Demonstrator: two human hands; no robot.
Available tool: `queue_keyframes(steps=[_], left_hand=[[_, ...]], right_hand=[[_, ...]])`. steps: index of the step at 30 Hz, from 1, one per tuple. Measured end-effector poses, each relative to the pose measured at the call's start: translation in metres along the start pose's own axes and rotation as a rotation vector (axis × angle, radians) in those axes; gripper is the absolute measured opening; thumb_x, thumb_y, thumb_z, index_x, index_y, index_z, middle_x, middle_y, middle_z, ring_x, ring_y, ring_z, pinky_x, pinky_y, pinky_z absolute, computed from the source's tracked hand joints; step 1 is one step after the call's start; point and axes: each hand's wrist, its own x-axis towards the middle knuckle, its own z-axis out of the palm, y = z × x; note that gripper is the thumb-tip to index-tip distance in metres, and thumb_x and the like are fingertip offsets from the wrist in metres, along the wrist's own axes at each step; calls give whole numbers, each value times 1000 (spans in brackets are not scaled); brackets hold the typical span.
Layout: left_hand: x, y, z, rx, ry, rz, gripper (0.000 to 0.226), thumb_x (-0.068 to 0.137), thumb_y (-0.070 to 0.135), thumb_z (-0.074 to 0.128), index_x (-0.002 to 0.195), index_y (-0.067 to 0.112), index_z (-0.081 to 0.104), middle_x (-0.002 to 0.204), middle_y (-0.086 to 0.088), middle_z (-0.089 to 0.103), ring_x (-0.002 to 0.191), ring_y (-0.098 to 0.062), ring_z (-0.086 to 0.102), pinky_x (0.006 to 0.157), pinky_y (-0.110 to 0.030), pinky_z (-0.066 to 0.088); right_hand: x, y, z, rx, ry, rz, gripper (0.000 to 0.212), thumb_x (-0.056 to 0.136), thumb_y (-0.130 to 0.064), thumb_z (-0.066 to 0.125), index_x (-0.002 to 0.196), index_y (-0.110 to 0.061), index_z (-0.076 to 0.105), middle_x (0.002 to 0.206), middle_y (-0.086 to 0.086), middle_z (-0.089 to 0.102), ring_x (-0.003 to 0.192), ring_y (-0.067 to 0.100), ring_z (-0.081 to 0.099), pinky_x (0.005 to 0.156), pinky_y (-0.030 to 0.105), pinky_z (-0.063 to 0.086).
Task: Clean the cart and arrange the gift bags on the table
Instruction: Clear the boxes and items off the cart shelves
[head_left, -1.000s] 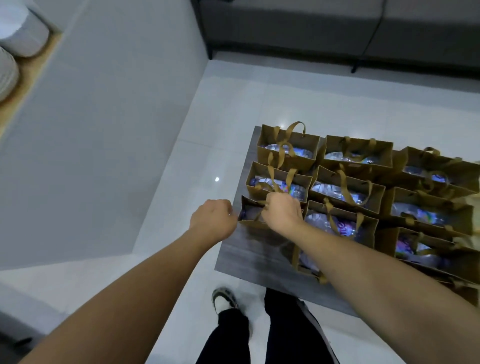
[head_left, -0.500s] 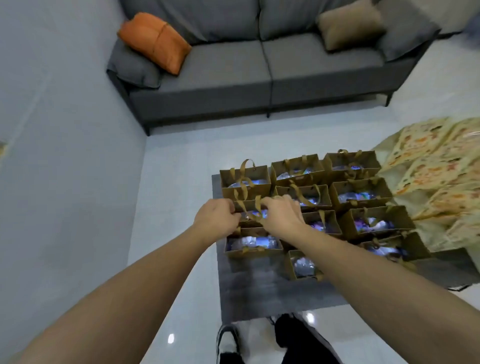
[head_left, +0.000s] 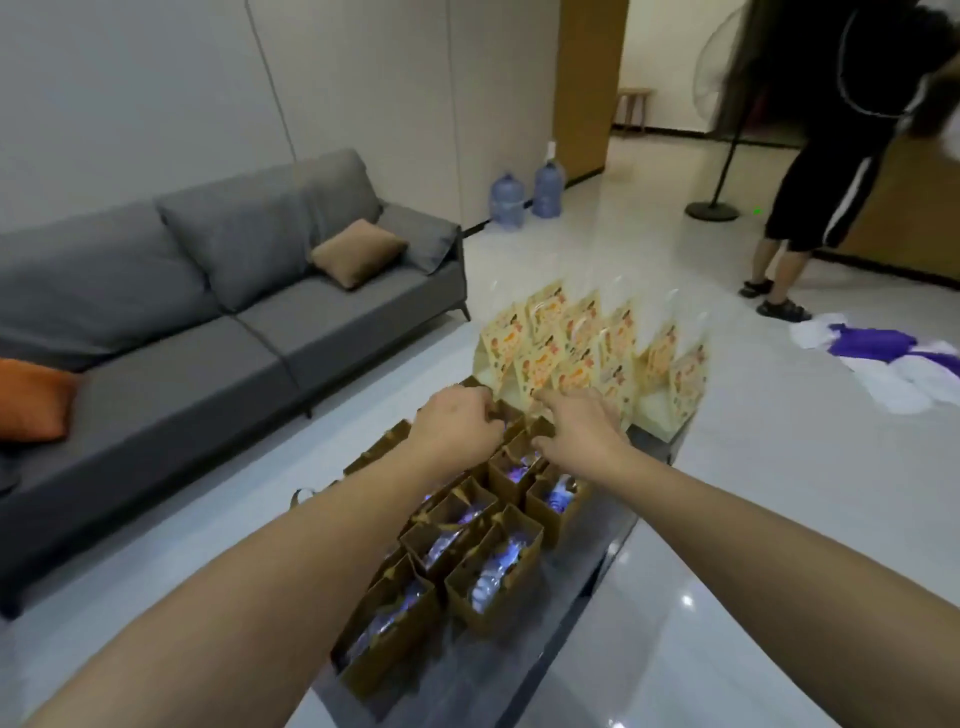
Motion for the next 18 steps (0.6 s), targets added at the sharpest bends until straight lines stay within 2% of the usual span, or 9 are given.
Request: queue_keyframes(steps=[2,4,6,10,14,18], left_hand=[[10,45,1,57,-20,92,29,97,36,55,120,21,63,110,0,62,98,-18,56,71,-23,44],[20,91,9,99,-34,183,39,98,37,54,132,19,59,127,-5,61,117,-24,56,86,-30,47],[27,142,26,120,-59,280,44,98,39,53,137,19,57,137,-8,58,125,-28,54,97,-36,45],[34,255,76,148,-114,463,44,97,38,53,137,19,56,137,-10,57,120,-29,56,96,-37,49],[31,377,140,174,-194,623,44,97,38,54,135,18,57,130,-9,57,122,-29,54,96,-35,47],[20,488,213,246,-304,766,45,99,41,54,138,18,55,134,-8,55,124,-28,51,102,-38,45]], right_hand=[[-16,35,-22,26,59,76,65,89,-39,66,149,-30,42,139,8,51,132,32,42,108,44,38],[-35,77,-40,36,103,150,66,88,-40,65,149,-31,42,140,7,51,131,32,44,106,44,40],[-58,123,-57,40,136,234,66,88,-43,63,150,-31,42,140,8,52,129,33,45,105,43,40],[-113,227,-80,36,189,414,61,89,-40,62,146,-27,45,136,8,55,125,34,47,100,42,42],[-171,342,-96,65,216,598,66,91,-44,64,151,-26,40,140,6,53,129,30,46,103,42,41],[-228,452,-104,128,259,773,67,92,-42,65,151,-24,39,141,7,52,131,30,45,104,42,41]])
